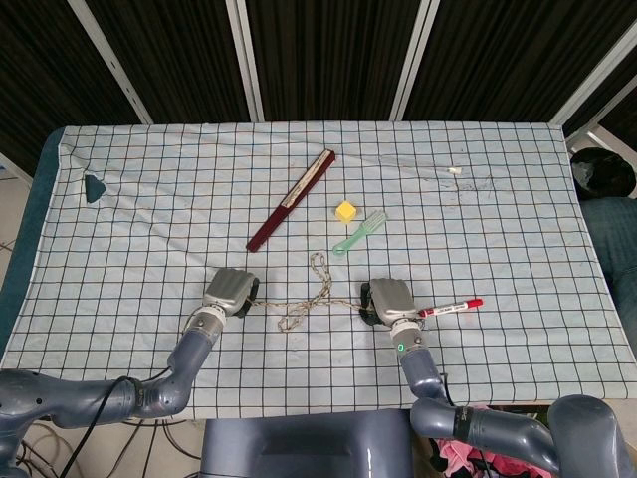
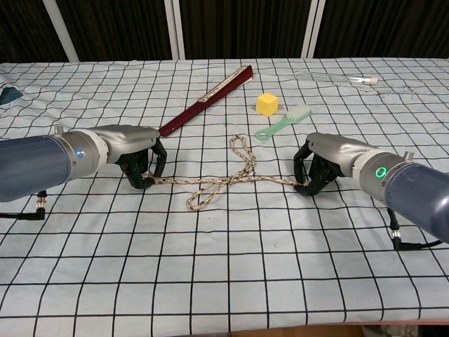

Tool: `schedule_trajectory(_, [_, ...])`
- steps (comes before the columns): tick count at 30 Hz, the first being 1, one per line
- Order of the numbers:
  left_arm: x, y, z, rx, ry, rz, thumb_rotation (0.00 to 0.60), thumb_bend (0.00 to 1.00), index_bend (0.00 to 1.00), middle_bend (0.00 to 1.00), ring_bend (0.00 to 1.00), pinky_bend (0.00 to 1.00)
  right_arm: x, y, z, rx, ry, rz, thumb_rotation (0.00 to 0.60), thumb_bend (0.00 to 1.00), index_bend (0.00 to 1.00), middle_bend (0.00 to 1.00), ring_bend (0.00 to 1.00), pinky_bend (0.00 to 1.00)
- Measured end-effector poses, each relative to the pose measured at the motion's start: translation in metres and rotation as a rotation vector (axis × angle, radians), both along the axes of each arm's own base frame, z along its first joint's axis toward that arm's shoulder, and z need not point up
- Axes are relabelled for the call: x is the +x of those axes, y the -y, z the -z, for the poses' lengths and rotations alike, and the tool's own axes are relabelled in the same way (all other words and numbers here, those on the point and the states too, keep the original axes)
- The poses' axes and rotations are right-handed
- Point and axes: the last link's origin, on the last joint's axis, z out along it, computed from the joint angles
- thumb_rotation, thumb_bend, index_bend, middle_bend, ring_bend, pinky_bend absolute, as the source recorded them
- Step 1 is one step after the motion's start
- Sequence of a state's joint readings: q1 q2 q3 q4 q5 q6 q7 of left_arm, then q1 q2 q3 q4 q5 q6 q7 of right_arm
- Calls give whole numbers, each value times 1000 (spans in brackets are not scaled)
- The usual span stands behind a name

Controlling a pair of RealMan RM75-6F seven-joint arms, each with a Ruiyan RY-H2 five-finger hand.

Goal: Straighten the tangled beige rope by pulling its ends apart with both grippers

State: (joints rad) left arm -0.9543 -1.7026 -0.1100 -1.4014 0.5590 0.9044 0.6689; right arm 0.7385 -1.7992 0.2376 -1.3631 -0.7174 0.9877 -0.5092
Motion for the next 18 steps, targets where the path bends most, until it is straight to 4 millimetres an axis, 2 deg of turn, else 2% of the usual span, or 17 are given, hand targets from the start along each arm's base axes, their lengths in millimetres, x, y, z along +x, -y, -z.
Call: schedule_trajectory(18, [1,-1,0,-1,-12,4,600,507,636,1000,941,968,1,1,-1,-2,-1,-2,600,512,686,977,1000,1000])
